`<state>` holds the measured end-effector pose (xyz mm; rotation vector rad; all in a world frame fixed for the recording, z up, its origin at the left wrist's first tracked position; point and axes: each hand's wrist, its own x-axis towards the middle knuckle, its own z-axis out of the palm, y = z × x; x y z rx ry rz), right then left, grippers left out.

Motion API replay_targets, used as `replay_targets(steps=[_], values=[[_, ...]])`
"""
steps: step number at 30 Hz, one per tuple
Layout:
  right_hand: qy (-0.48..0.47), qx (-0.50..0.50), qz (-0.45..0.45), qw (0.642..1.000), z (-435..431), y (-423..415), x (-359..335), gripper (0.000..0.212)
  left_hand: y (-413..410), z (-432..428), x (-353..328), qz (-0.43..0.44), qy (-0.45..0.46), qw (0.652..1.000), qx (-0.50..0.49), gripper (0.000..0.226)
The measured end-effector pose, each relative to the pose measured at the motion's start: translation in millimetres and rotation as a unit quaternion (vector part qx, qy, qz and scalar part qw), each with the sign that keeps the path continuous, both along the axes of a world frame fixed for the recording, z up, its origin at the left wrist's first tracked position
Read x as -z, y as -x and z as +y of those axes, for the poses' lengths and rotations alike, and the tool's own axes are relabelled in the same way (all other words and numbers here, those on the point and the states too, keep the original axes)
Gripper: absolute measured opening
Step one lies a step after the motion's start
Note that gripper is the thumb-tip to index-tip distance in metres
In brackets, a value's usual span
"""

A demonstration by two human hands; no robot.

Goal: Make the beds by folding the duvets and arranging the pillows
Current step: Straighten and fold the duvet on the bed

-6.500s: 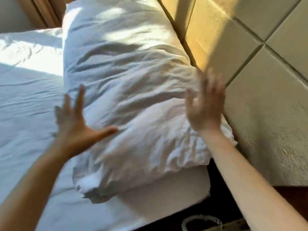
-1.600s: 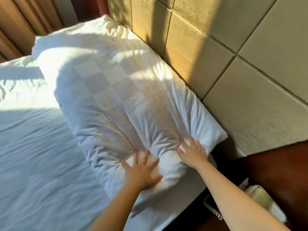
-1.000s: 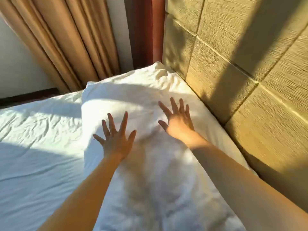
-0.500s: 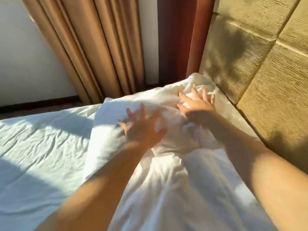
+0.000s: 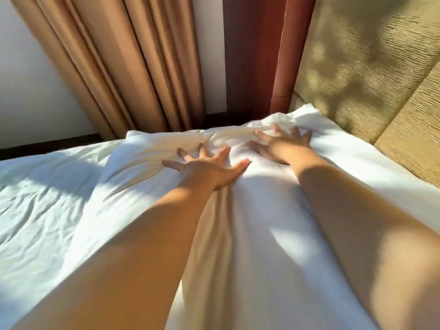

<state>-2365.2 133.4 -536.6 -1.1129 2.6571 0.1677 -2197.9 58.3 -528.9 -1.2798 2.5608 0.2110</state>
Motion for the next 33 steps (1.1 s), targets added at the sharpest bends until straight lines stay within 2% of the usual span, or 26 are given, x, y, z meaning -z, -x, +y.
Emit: replay_targets(steps=[3,7,10,13,16,18,19,22,24,27,30,33], values=[[0.002,0.006,-0.011,1.000,-5.0,1.3,-4.8,0.070,10.8,-15.9,7.7,-0.010,-0.018,1.000,0.009,0.084],[0.004,-0.027,-0.077,0.997,-2.8,-2.9,-9.9,0.073,17.4,-43.6,41.1,-0.008,-0.031,0.997,0.066,0.109],[-0.016,-0.111,-0.075,0.991,29.6,-22.2,-32.4,0.069,16.6,-56.6,54.2,-0.003,-0.052,0.995,0.087,0.109],[-0.015,-0.166,-0.039,0.985,98.5,-55.7,-45.8,0.062,13.7,-53.1,48.6,-0.006,-0.044,0.996,0.083,0.099],[0.025,-0.143,-0.018,0.989,139.3,-79.7,-33.8,0.066,15.9,-16.8,10.6,0.029,-0.072,0.997,0.022,0.099],[0.042,-0.128,-0.029,0.990,134.7,-82.6,-19.3,0.065,8.8,27.5,-25.1,0.046,-0.108,0.990,0.073,0.087],[0.048,-0.120,-0.033,0.991,130.3,-83.5,-14.0,0.065,0.0,54.9,-39.2,0.031,-0.124,0.986,0.107,0.088],[0.060,-0.121,-0.022,0.991,125.9,-88.4,-13.1,0.064,-74.5,160.3,-53.3,-0.055,-0.089,0.989,0.102,0.099],[0.052,-0.120,-0.021,0.991,133.0,-93.1,-20.5,0.065,-116.2,209.0,-54.5,-0.045,-0.063,0.995,0.062,0.120],[0.006,-0.145,-0.035,0.989,156.1,-113.0,-35.6,0.057,-120.1,208.0,-38.2,-0.008,-0.081,0.996,0.040,0.117],[0.006,-0.154,-0.036,0.987,205.7,-144.8,-44.0,0.051,-101.4,190.8,-39.8,-0.011,-0.116,0.992,0.041,0.116],[0.052,-0.143,-0.011,0.988,265.3,-176.7,-53.6,0.068,-111.2,205.9,-50.5,-0.003,-0.090,0.995,0.042,0.096]])
